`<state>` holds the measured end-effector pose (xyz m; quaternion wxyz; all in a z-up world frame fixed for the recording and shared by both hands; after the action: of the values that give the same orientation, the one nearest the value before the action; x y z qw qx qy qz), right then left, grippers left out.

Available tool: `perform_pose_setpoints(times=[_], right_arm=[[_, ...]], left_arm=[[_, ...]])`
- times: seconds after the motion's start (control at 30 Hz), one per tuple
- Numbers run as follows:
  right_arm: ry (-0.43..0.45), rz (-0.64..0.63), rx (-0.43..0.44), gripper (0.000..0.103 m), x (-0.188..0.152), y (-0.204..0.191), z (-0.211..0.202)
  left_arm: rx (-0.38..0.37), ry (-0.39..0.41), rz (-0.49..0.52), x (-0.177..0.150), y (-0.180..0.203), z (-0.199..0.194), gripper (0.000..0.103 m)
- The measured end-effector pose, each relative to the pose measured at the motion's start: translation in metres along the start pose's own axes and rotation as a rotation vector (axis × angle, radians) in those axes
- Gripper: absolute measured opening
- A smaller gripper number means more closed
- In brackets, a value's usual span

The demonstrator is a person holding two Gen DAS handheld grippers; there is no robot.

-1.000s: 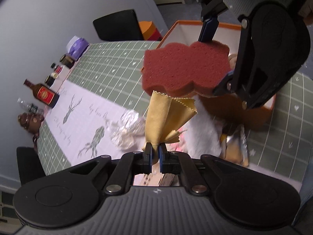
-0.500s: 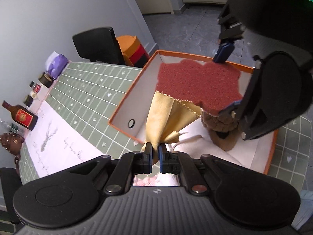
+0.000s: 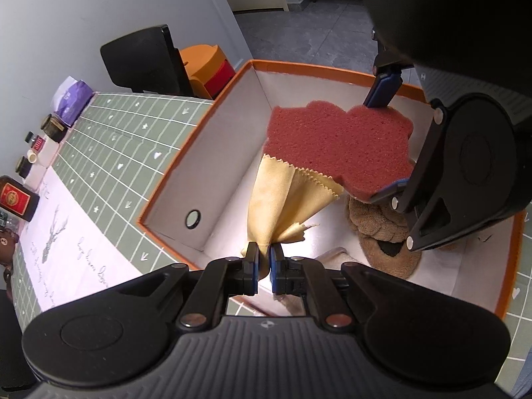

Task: Organize soft objects
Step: 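Carry the cloth and sponge into the orange box and open both tools, then grasp the crumpled foil with the left tool while the right tool reaches for the Deeyer packet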

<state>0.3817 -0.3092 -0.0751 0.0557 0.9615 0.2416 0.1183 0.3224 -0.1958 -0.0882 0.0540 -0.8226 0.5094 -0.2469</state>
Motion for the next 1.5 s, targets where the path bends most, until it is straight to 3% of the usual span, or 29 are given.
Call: perform_pose_setpoints(times=[0.33,0.4,0.53,0.7,0.9,1.17,1.33,1.5], right_arm=[[-0.015,0.011,0.006,0.073,-0.005,-0.003,0.018],[-0.014,0.013,0.008,0.073,-0.007,-0.003,0.017],[-0.012,0.014,0.003,0.074,-0.007,-0.004,0.015],[0.001,0.010,-0.007,0.085,-0.006,-0.005,0.009],[0.020,0.013,-0.015,0.085,-0.006,-0.010,-0.007],[0.159,0.012,0.008,0.085,-0.005,-0.034,-0.055],[0.237,-0.014,0.051,0.085,-0.013,-0.068,-0.080],[0.278,-0.074,0.107,0.085,-0.019,-0.105,-0.092]], left_arm=[[-0.012,-0.017,-0.006,-0.003,0.003,0.020,0.009],[-0.012,-0.021,-0.005,-0.003,0.004,0.020,0.015],[0.003,-0.015,0.007,-0.002,0.005,0.018,0.017],[0.008,0.017,-0.005,-0.002,0.001,0.009,0.033],[0.021,0.055,-0.020,-0.009,-0.003,-0.013,0.033],[0.079,0.167,-0.059,-0.032,-0.010,-0.069,0.033],[0.116,0.186,-0.089,-0.063,-0.010,-0.094,0.033],[0.107,0.190,-0.130,-0.098,-0.007,-0.105,0.033]])
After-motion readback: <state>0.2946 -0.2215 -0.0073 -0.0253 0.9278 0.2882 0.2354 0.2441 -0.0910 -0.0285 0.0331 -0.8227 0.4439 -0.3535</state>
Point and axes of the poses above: each gripper's, at about its wrist camera, not at the fingertips, and z roughly the way its jaws point, y to its right, x to its top, the point moved 5 cm from there along z, roughly the way its jaws point, and after that the axes turned 7 degrees about z, right-handed, at the moved point
